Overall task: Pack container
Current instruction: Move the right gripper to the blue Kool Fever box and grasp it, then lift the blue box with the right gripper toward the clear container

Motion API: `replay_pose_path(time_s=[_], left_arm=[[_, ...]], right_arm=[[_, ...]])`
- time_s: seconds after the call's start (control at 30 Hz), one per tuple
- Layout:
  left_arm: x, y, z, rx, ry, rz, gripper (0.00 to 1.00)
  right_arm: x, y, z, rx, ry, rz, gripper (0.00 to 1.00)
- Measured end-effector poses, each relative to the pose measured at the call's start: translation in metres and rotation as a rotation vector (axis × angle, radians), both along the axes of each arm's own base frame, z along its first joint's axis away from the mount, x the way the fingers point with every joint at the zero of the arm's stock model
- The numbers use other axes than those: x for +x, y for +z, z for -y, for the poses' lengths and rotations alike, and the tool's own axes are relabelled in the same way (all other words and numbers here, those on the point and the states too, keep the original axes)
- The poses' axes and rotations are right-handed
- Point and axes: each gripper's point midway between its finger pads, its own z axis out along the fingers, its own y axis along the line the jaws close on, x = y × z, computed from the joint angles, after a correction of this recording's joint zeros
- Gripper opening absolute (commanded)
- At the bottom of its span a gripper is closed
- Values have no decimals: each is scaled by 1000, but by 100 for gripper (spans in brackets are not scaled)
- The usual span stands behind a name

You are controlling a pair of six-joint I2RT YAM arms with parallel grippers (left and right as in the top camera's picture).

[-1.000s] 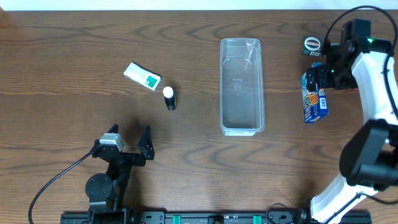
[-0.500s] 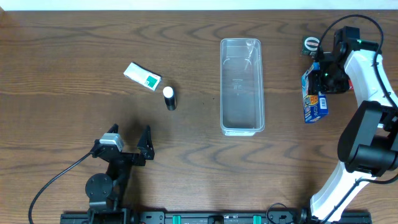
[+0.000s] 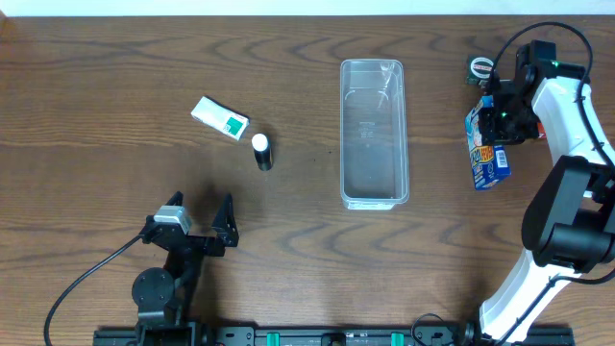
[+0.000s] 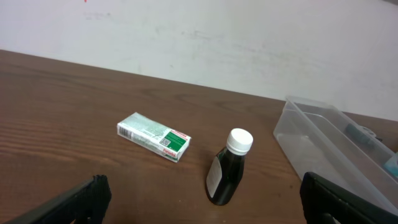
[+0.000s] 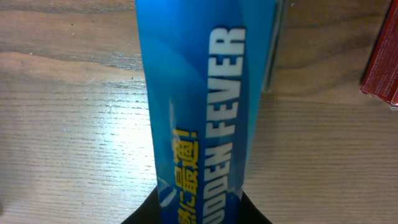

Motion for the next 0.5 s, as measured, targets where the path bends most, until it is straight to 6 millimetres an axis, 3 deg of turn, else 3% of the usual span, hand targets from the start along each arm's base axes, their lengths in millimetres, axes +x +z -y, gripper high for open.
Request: replay_pose_path(time_s=[0.27, 0.4, 0.5], left_arm=[[0, 0, 0, 0, 0, 0, 98], [0, 0, 0, 0, 0, 0, 98], [0, 0, 0, 0, 0, 0, 98]], right_arm=[[-5, 3, -6, 36, -23, -23, 21], [-1, 22, -14, 85, -22, -14, 20], [2, 47, -25, 144, -17, 8, 17]])
